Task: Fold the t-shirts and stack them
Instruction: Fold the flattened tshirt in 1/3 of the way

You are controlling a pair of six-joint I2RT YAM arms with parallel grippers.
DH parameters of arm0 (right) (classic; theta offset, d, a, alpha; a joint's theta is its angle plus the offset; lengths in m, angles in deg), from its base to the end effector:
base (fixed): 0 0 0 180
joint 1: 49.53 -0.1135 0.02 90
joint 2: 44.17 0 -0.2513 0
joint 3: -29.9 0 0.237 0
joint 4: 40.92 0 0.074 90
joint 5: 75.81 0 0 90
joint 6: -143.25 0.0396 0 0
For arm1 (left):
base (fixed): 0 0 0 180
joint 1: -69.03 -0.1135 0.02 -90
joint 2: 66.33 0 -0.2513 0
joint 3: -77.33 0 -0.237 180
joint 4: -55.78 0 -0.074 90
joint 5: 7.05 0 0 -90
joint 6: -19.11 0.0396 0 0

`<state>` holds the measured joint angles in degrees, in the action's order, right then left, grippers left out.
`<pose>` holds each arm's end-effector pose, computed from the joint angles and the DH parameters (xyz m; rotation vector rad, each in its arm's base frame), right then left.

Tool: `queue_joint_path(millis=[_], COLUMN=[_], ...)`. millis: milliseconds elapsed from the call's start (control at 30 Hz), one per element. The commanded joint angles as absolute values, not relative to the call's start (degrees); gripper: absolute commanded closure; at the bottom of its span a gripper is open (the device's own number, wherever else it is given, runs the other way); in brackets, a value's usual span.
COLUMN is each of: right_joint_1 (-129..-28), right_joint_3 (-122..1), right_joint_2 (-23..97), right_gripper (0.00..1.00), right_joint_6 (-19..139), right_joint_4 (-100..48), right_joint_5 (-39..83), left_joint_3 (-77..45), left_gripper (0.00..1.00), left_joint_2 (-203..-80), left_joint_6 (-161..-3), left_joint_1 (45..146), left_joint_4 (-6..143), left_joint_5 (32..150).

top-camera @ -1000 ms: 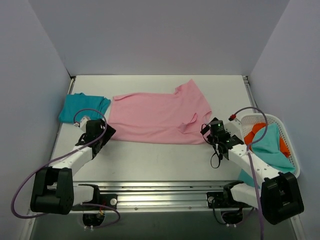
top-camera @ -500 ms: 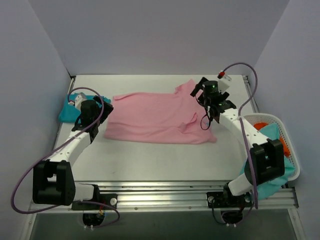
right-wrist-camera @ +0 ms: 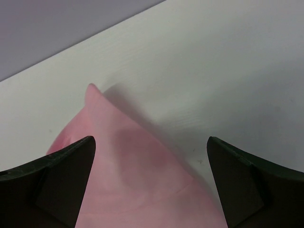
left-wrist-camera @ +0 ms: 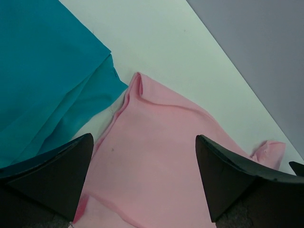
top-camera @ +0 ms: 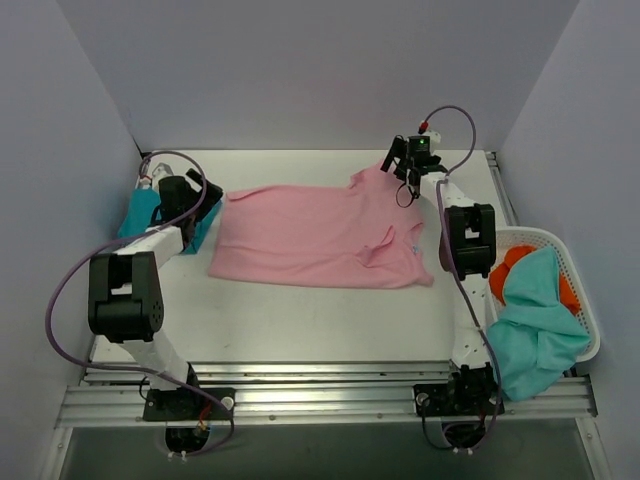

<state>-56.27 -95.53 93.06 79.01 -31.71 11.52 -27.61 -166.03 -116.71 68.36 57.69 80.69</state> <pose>0.5389 0.0618 0.1950 0.3532 1.9192 0.3315 0.3793 0.0060 0.2116 -0.8377 1.8865 -0.4522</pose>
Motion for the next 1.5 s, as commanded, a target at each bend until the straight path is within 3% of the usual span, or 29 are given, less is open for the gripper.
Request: queue_joint_path(millis=[0, 300, 367, 700, 867, 967, 1000, 1033, 1067, 1167, 1467], right_joint_1=[-54.81, -53.48, -54.19, -56.30, -56.48, -56.48, -56.48, -56.39, -56.39, -56.21, -55.86], right_joint_3=[-102.18, -106.58, -108.59, -112.38, -114.67, -114.93, -114.93, -114.93, -114.85, -114.76, -111.33], right_joint_2=[96.01, 103.05, 104.72, 108.06, 110.87, 111.84, 111.93, 112.19, 112.28, 112.46, 110.26], right_gripper=[0.00, 0.00, 0.00, 0.00, 0.06, 0.22, 0.38, 0.47, 0.73, 0.99, 1.00], right_joint_6=[75.50, 78.39, 78.74, 79.53, 80.32, 80.59, 80.59, 80.59, 80.68, 80.76, 80.85], right_joint_4=[-33.54, -37.50, -37.16, -37.42, -37.42, -37.95, -38.03, -38.12, -38.03, -37.95, -39.70], right_joint_5=[15.23, 19.54, 19.56, 20.08, 21.57, 21.58, 21.40, 21.31, 21.14, 20.61, 20.08], left_joint_3=[-23.77, -21.83, -21.31, -20.42, -19.81, -19.72, -19.72, -19.63, -19.55, -18.41, -6.64], left_gripper=[0.02, 0.00, 0.05, 0.06, 0.07, 0.07, 0.07, 0.07, 0.07, 0.07, 0.09], left_joint_2=[-168.02, -174.25, -175.05, -177.78, -178.57, -178.74, -178.74, -178.74, -178.83, -179.71, -187.09], left_joint_6=[-114.75, -116.59, -116.68, -116.33, -116.24, -115.98, -115.63, -115.54, -115.54, -115.62, -116.94], left_joint_1=[67.09, 67.18, 67.27, 67.53, 67.62, 67.71, 67.71, 67.71, 67.71, 67.71, 68.41], left_joint_4=[52.25, 48.12, 47.95, 47.15, 46.89, 46.98, 47.15, 47.15, 47.15, 47.59, 54.79], left_joint_5=[82.95, 86.90, 87.08, 86.82, 86.91, 86.91, 86.74, 86.56, 86.47, 86.56, 85.24])
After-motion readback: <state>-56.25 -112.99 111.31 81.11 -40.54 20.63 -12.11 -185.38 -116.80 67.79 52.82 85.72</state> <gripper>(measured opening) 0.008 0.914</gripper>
